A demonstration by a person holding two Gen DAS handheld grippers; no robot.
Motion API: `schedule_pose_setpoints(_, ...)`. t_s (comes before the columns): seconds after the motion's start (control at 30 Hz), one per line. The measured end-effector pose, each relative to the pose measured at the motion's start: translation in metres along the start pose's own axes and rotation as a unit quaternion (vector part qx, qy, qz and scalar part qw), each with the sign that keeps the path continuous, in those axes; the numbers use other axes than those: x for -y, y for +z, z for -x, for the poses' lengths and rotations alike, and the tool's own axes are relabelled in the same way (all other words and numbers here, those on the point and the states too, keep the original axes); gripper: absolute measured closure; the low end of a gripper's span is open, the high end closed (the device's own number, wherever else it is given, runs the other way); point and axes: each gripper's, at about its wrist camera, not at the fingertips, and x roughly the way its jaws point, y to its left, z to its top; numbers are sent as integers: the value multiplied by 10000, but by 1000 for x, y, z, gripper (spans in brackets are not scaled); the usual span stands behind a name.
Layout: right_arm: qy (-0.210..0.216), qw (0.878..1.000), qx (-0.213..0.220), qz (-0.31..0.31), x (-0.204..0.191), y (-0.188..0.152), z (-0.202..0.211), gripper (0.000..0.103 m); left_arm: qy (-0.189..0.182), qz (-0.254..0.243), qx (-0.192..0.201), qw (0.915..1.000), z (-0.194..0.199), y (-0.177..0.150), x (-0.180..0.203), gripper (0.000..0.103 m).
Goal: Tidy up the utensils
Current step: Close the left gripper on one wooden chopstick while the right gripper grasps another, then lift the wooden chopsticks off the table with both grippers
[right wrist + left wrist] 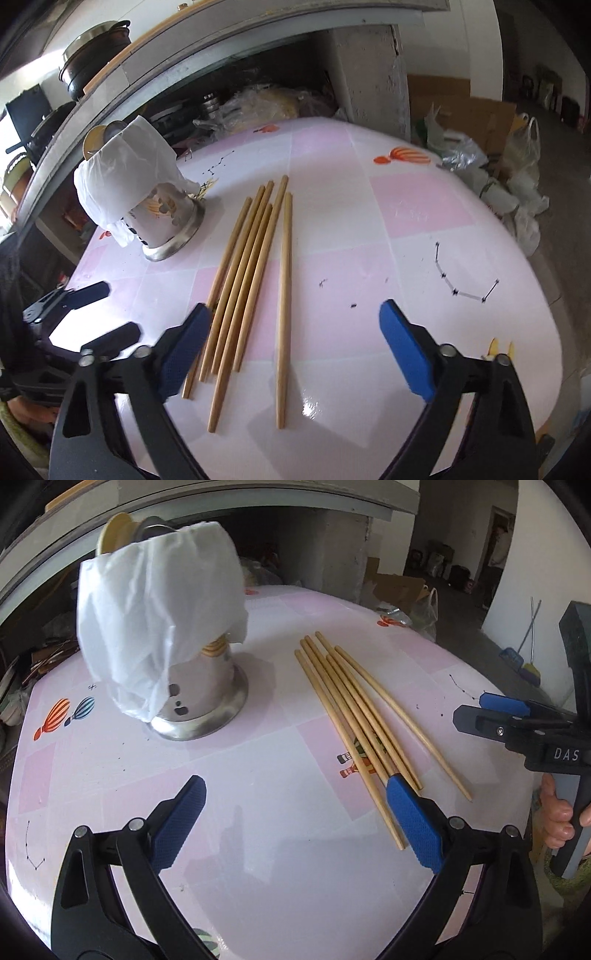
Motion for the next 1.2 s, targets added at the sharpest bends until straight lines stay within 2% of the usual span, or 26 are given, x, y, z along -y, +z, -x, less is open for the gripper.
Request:
schedule_pose_setpoints(0.07, 70, 10000, -59, -21, 0, -2, -4, 30, -41, -143, -59, 9999, -11, 4, 6, 17)
schedule_pose_setpoints(0.1, 107, 9999, -96, -29, -1, -2, -7, 34, -81, -218, -102, 9997, -17, 6, 8, 30)
schedule_pose_setpoints(0.17, 180, 9997, -172, -13, -3, 1, -13, 41, -79, -271, -183, 9994, -27, 11, 11, 42)
schedule_pose_setpoints(0.2, 206, 9996, -207, 15, -5, 3, -17, 47, -102, -274, -212, 9993, -33, 15, 10, 52)
schedule_pose_setpoints(0.23, 236, 9994, -245, 47, -6, 4, -20, 49, -146, -262, -228, 9993, -37, 19, 10, 58)
schedule_pose_setpoints(0.4, 219, 9983, -504, 205, -11, 9, -40, 67, -428, -182, -297, 9985, -57, 34, 10, 74)
schedule_pose_setpoints(0.53, 187, 9971, -685, 279, -12, 8, -52, 78, -587, -194, -416, 9972, -72, 39, 14, 81)
schedule_pose_setpoints(0.7, 141, 9964, -750, 376, -15, 8, -58, 83, -587, -224, -435, 9971, -79, 42, 18, 82)
schedule_pose_setpoints(0.77, 111, 9962, -771, 400, -15, 9, -58, 87, -541, -201, -438, 9974, -80, 43, 18, 86)
schedule_pose_setpoints(0.83, 65, 9961, -795, 388, -14, 10, -59, 94, -475, -153, -445, 9978, -80, 43, 16, 94)
schedule_pose_setpoints(1.03, 151, 9954, -943, 38, -4, 11, -58, 96, -364, 166, -530, 9978, -69, 33, 5, 97)
schedule_pose_setpoints(1.2, 324, 9916, -1204, -338, 3, 3, -50, 96, -201, 499, -665, 9963, -47, 11, -10, 97)
